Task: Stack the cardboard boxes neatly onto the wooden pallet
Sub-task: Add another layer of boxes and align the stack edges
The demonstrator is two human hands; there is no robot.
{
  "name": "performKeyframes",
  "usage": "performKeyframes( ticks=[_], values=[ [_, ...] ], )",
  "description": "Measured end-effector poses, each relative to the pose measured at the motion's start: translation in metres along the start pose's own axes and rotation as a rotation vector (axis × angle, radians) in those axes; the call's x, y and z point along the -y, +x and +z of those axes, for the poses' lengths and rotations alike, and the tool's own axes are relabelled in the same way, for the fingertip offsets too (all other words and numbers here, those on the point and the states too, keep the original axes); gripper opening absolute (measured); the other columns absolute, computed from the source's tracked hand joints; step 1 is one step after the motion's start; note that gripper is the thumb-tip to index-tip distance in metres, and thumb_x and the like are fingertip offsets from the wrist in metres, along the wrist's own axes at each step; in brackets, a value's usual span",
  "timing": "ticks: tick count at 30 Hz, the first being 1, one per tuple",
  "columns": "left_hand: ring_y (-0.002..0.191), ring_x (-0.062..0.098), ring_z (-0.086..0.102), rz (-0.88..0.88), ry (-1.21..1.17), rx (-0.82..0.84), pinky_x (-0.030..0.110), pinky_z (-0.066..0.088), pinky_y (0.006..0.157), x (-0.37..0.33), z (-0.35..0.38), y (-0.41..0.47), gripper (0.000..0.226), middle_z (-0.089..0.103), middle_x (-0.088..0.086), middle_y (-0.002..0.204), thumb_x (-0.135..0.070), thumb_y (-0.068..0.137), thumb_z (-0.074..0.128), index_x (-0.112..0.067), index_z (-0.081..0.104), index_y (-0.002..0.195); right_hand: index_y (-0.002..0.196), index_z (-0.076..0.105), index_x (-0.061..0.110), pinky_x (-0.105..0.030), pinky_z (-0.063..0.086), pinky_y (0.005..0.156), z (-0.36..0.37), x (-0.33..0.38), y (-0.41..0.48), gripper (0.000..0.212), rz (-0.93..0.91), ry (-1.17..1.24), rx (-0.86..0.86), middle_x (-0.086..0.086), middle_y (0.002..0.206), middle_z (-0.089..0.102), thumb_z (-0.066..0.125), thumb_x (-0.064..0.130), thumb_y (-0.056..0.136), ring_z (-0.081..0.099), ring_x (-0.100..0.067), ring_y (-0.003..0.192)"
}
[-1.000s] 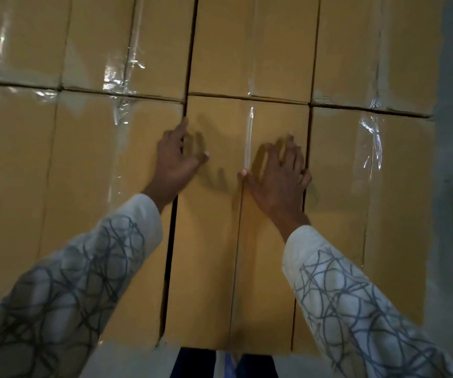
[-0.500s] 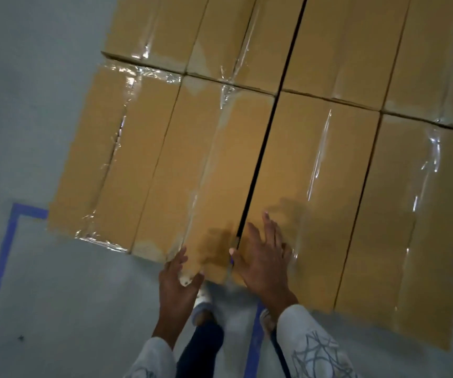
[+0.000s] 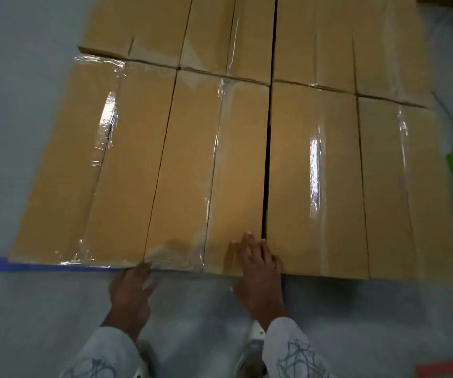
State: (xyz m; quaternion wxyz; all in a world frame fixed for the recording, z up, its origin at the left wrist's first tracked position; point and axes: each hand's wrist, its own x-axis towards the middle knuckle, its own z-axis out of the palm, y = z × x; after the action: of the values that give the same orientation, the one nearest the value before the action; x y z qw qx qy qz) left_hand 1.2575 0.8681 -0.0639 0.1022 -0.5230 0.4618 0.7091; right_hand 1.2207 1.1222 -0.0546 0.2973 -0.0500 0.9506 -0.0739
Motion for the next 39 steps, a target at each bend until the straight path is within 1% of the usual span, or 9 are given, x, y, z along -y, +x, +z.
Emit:
performKeyframes(
  ticks=[2, 4, 6, 9, 11, 15, 29, 32, 39],
  values=[
    [0.099, 0.021, 0.067, 0.006, -0.026, 0.04, 0.033, 0.06, 0.092, 0.001, -0.008, 0.007, 0.091, 0.064, 0.013, 0.113, -0.039, 0.042, 0.08, -0.007, 0.055, 0.124, 0.147, 0.048, 0.035, -0.059, 0.047, 0.097, 0.009, 0.003, 0.003, 0.107, 0.052, -0.031, -0.07, -0.003, 0.166, 0.033, 0.098, 0.034, 0.053, 0.039, -0.036, 0.147],
    [0.122, 0.03, 0.059, 0.014, -0.179, 0.142, 0.042, 0.052, 0.107, 0.008, -0.01, 0.018, 0.085, 0.059, 0.023, 0.13, -0.029, 0.054, 0.075, -0.003, 0.051, 0.132, 0.143, 0.053, 0.032, -0.063, 0.049, 0.088, 0.01, 0.005, 0.006, 0.1, 0.05, -0.05, -0.094, -0.006, 0.16, 0.042, 0.097, 0.034, 0.053, 0.036, -0.032, 0.146],
    [0.12, 0.027, 0.06, -0.021, -0.319, 0.153, 0.034, 0.059, 0.092, 0.015, -0.009, 0.03, 0.066, 0.067, 0.022, 0.125, -0.015, 0.049, 0.074, 0.0, 0.069, 0.113, 0.151, 0.043, 0.031, -0.067, 0.042, 0.098, 0.009, 0.008, 0.008, 0.092, 0.04, -0.089, -0.077, -0.008, 0.167, 0.027, 0.088, 0.037, 0.071, 0.022, -0.029, 0.154],
    [0.087, 0.02, 0.071, -0.056, -0.278, 0.079, 0.029, 0.063, 0.077, 0.01, -0.005, 0.024, 0.01, 0.073, 0.013, 0.091, -0.009, 0.065, 0.073, -0.003, 0.077, 0.073, 0.132, 0.063, 0.024, -0.067, 0.051, 0.08, 0.011, 0.007, 0.011, 0.094, 0.085, -0.114, -0.066, -0.014, 0.15, 0.052, 0.097, 0.043, 0.047, 0.048, -0.034, 0.14],
    [0.069, 0.018, 0.074, -0.057, -0.285, -0.013, 0.029, 0.063, 0.064, 0.012, -0.001, 0.027, 0.034, 0.067, 0.015, 0.088, 0.008, 0.087, 0.054, -0.003, 0.076, 0.063, 0.123, 0.069, 0.022, -0.062, 0.051, 0.075, 0.017, 0.004, 0.014, 0.091, 0.067, -0.159, -0.093, -0.015, 0.14, 0.06, 0.099, 0.042, 0.04, 0.053, -0.034, 0.133],
    [0.092, 0.025, 0.064, -0.08, -0.329, -0.073, 0.038, 0.052, 0.093, 0.007, 0.01, 0.021, 0.034, 0.062, 0.019, 0.101, 0.004, 0.105, 0.028, 0.002, 0.059, 0.09, 0.125, 0.068, 0.022, -0.058, 0.049, 0.078, 0.015, 0.0, 0.017, 0.086, 0.002, -0.168, -0.157, -0.015, 0.139, 0.06, 0.096, 0.046, 0.047, 0.04, -0.031, 0.132],
    [0.089, 0.024, 0.065, -0.12, -0.236, -0.1, 0.03, 0.062, 0.074, -0.001, 0.023, 0.023, 0.015, 0.064, 0.018, 0.102, 0.009, 0.1, 0.047, 0.006, 0.056, 0.112, 0.127, 0.069, 0.021, -0.06, 0.053, 0.069, 0.009, -0.006, 0.021, 0.097, -0.016, -0.178, -0.07, -0.018, 0.139, 0.06, 0.096, 0.06, 0.043, 0.059, -0.036, 0.127],
    [0.087, 0.017, 0.061, -0.189, -0.217, -0.05, 0.022, 0.058, 0.072, -0.003, 0.019, 0.024, 0.016, 0.059, 0.009, 0.1, 0.002, 0.103, 0.04, -0.005, 0.055, 0.099, 0.126, 0.07, 0.021, -0.058, 0.053, 0.067, 0.007, -0.005, 0.022, 0.097, -0.015, -0.168, -0.077, -0.018, 0.138, 0.06, 0.096, 0.06, 0.042, 0.059, -0.035, 0.126],
    [0.106, 0.029, 0.061, -0.147, -0.168, -0.049, 0.039, 0.046, 0.104, -0.006, 0.029, 0.028, 0.026, 0.056, 0.024, 0.128, 0.008, 0.103, 0.041, 0.005, 0.051, 0.127, 0.122, 0.072, 0.02, -0.059, 0.052, 0.062, 0.003, -0.004, 0.022, 0.098, -0.004, -0.179, -0.078, -0.019, 0.135, 0.062, 0.1, 0.056, 0.036, 0.061, -0.036, 0.123]
  ],
)
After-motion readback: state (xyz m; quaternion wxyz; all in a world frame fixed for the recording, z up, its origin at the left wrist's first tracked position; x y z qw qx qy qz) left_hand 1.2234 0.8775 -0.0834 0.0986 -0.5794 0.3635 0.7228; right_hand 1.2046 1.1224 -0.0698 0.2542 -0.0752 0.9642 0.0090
